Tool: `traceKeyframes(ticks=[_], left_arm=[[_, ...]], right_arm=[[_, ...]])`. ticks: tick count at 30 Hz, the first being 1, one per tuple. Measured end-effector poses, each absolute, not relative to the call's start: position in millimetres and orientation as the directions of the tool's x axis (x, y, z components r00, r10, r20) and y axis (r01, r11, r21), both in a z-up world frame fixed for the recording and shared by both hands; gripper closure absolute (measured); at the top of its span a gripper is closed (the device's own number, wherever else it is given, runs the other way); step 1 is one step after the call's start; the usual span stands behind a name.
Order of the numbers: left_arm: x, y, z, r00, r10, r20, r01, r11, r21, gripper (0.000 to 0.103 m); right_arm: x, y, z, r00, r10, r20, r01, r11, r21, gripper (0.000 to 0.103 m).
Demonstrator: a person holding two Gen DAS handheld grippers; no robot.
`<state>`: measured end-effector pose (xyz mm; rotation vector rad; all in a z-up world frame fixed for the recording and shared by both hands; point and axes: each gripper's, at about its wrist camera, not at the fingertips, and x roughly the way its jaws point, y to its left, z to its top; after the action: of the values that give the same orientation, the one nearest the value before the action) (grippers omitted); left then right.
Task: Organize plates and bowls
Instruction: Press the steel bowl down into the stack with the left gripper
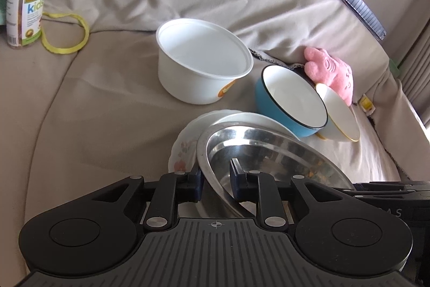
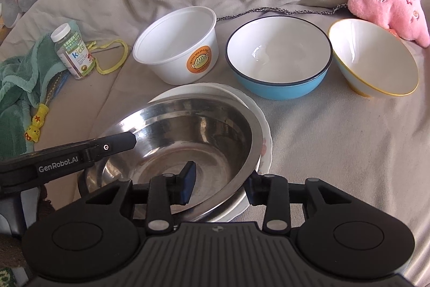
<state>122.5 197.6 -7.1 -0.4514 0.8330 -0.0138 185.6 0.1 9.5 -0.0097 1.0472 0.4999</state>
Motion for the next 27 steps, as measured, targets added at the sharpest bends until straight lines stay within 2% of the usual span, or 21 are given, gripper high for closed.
traceKeyframes(ticks=[4, 7, 10, 11, 18, 21, 27], left_arm=[[122.9, 198.3, -8.1, 0.683, -0.188, -0.706, -0.167, 0.901, -0.401, 0.080], [119.1, 200.0, -2.5, 0.714, -0.173, -0.679, -0.163, 0.901, -0.401, 0.079], [117.2, 202.2, 1.3, 0.721, -0.137, -0.679, -0.186, 0.906, -0.380, 0.071], [117.7, 204.1, -0.3, 0.713, -0.137, -0.688, -0.196, 0.903, -0.383, 0.071], [122.6, 206.6, -20.5, 0.620, -0.152, -0.769, -0.241, 0.897, -0.371, 0.072], [124.7, 208.4, -29.9, 0.597, -0.235, -0.767, -0.220, 0.872, -0.438, 0.077], [125.1, 203.9, -29.2, 0.613, -0.196, -0.765, -0.221, 0.887, -0.405, 0.077]], right_arm=[[184.5, -2.5, 11.2, 0.413, 0.370, -0.833, -0.391, 0.897, 0.205, 0.064], [183.1, -7.6, 12.2, 0.430, 0.369, -0.824, -0.385, 0.901, 0.202, 0.060], [181.1, -15.5, 15.4, 0.451, 0.375, -0.810, -0.381, 0.902, 0.205, 0.054], [180.9, -17.3, 14.6, 0.448, 0.376, -0.811, -0.377, 0.902, 0.210, 0.052], [181.9, -24.3, -19.6, 0.334, 0.417, -0.845, -0.307, 0.896, 0.321, 0.052], [183.0, -22.6, -28.4, 0.318, 0.444, -0.838, -0.282, 0.888, 0.364, 0.054], [182.6, -17.7, -29.8, 0.359, 0.445, -0.820, -0.271, 0.891, 0.365, 0.054]])
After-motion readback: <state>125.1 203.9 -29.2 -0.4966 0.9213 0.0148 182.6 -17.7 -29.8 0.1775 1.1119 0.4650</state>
